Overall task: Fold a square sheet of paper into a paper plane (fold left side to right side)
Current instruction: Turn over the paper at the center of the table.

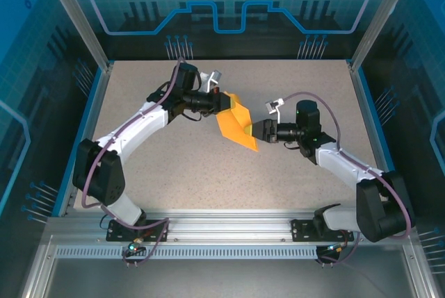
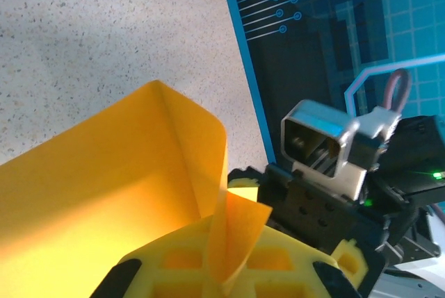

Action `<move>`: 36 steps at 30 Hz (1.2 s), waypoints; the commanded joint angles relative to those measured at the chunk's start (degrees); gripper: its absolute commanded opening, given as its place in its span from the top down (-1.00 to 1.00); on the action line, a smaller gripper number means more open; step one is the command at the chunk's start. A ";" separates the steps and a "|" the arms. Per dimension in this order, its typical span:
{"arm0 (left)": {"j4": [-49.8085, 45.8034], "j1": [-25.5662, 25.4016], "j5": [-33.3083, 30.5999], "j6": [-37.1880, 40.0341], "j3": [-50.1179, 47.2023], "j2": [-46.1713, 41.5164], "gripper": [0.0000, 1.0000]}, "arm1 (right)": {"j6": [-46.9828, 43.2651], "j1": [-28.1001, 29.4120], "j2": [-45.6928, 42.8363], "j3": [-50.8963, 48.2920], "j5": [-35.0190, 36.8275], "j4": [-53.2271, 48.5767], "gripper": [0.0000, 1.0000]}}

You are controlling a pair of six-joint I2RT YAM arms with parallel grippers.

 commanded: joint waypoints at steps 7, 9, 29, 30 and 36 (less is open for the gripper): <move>1.87 -0.02 2.34 -1.23 -1.75 -0.75 0.89 | -3.05 0.00 -1.23 4.06 1.36 -4.85 0.30; 2.04 0.03 2.52 -1.38 -1.89 -0.56 0.87 | -4.02 0.03 -1.31 4.50 1.74 -6.89 0.38; -14.65 4.34 -21.91 9.33 -8.80 -17.95 -0.52 | -32.64 14.11 0.49 25.52 54.42 -58.99 0.86; -14.61 4.35 -23.44 9.18 -9.80 -19.50 -0.54 | -32.63 16.06 1.84 26.78 59.68 -60.69 0.86; -16.55 5.11 -34.26 8.08 -14.43 -29.46 -0.71 | -31.18 26.05 12.76 35.60 86.64 -70.43 0.86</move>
